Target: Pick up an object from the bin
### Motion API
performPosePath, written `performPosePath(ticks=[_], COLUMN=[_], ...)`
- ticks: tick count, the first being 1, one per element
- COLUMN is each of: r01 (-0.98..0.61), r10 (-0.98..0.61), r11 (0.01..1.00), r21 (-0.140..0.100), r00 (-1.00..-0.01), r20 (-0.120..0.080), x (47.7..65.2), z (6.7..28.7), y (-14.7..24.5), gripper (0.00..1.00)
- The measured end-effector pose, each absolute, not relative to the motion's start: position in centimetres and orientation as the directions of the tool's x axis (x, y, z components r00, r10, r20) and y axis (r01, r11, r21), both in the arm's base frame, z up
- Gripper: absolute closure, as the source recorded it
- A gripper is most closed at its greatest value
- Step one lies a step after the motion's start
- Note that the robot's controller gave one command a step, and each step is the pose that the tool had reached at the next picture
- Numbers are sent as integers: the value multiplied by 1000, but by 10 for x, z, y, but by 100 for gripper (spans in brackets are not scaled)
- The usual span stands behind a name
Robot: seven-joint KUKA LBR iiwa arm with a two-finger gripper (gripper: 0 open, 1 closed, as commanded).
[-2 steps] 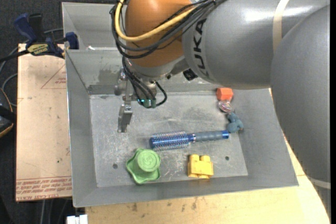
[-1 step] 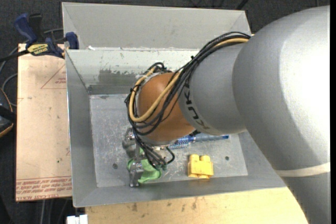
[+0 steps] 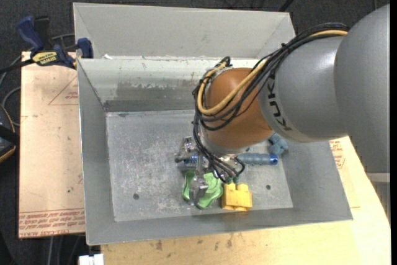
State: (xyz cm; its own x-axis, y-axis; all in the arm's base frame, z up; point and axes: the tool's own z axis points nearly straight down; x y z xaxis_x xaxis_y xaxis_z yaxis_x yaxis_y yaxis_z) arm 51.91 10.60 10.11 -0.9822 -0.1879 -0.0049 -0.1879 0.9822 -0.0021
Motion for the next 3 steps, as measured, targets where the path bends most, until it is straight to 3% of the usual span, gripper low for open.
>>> performPosePath(ticks=[1, 2, 3], r01=[-204, -143, -143], r10=[-204, -143, -143], r11=[979, 990, 990], r21=[-2, 5, 2], r00=[-979, -990, -990], r20=[-2, -8, -3], x=[527, 524, 525], z=[105, 74, 76], y=[30, 24, 26], gripper=[0, 0, 0])
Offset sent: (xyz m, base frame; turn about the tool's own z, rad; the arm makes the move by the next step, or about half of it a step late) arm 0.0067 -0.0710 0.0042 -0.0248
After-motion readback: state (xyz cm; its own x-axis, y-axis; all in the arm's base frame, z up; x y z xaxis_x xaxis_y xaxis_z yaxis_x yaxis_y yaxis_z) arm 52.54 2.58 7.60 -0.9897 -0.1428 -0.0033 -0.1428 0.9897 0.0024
